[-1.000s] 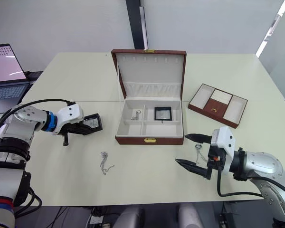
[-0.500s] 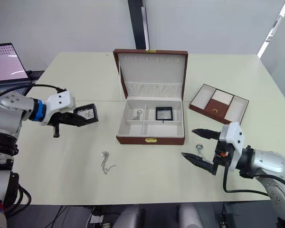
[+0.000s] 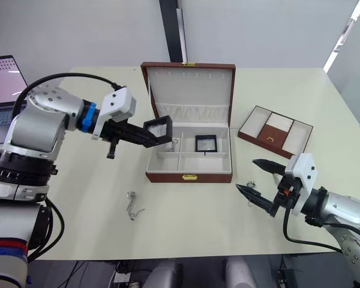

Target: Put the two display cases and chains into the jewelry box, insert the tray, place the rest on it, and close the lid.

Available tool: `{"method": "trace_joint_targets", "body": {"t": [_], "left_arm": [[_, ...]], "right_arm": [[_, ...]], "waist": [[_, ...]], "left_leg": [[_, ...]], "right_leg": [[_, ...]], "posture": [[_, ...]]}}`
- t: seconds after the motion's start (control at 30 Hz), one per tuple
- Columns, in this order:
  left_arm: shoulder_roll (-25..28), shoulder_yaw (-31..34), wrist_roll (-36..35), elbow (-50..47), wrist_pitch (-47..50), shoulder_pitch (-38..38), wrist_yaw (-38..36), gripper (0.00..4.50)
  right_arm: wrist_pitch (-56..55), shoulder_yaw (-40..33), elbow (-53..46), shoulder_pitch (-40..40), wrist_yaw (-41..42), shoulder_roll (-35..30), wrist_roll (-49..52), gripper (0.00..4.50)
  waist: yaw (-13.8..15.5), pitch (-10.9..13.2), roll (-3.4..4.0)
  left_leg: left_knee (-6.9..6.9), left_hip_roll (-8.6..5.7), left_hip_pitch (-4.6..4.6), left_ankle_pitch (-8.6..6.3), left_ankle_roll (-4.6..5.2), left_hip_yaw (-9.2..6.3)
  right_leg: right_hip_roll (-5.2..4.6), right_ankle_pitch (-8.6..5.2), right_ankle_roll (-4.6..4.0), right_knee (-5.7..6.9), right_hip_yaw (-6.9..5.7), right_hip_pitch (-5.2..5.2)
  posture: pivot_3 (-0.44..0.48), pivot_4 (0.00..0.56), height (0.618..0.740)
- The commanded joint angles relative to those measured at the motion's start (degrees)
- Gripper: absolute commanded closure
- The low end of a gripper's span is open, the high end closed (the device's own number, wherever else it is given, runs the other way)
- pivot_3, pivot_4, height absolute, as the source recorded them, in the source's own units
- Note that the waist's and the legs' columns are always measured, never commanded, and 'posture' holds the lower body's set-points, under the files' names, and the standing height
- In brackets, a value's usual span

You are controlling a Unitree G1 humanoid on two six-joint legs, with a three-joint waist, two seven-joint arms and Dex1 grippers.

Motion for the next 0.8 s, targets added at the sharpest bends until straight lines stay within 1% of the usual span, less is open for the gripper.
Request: {"method": "trace_joint_targets", "body": {"t": [0.03,0.13,0.33,0.47,0.6,0.8], "left_arm": [[-2.67,-1.93,-0.07,1.64,0.77,-3.29,0.49,4.48],[-6.65,-4.15,0.07,4.22,1.04,-4.04,0.97,4.48],[-9.98,-7.95,1.92,7.95,-2.13,-2.47,1.4,4.48],[-12.24,-8.84,2.5,9.37,-3.29,-2.37,2.04,4.48],[-14.63,-9.42,3.06,11.31,-4.43,-2.28,2.91,4.48],[-14.73,-10.23,3.66,10.16,-4.76,-0.75,2.14,4.48]], "right_arm": [[-0.95,-0.91,-2.83,0.29,-1.53,0.75,-0.37,0.0],[-0.99,-1.09,-3.51,1.04,-2.57,1.38,-0.7,0.0],[-1.06,-3.1,-5.49,3.66,-3.15,1.56,-0.32,0.0],[-0.62,-5.05,-7.43,6.32,-3.01,1.11,0.26,0.0],[-0.23,-6.0,-8.21,7.36,-3.31,1.04,0.34,0.0],[0.14,-6.37,-8.95,8.03,-3.77,0.85,0.34,0.0]], "waist": [[-0.02,0.0,0.0],[0.08,0.0,0.0],[-0.06,0.0,0.0],[0.23,0.0,0.0],[0.25,0.0,0.0],[0.2,0.0,0.0]], "left_leg": [[0.0,-0.01,0.0,0.0,0.0,0.03],[0.01,-0.02,0.0,0.0,0.0,0.02],[0.0,-0.02,-0.01,0.0,0.0,0.03],[0.01,-0.04,-0.02,0.0,0.01,0.02],[0.01,-0.04,-0.01,0.0,0.01,0.03],[0.01,-0.04,0.0,0.0,0.01,0.03]], "right_leg": [[-0.01,0.0,0.0,0.0,0.02,0.0],[-0.01,0.0,0.0,-0.01,0.03,0.01],[-0.01,0.0,0.0,-0.01,0.05,-0.01],[-0.01,0.0,0.0,-0.02,0.04,0.0],[-0.02,0.0,0.0,-0.02,0.05,0.01],[-0.02,0.0,0.0,-0.02,0.05,0.0]], "posture": [[0.0,0.15,0.74],[0.0,0.15,0.74],[0.0,0.15,0.74],[0.0,0.15,0.74],[0.0,0.15,0.74],[0.0,0.15,0.74]]}}
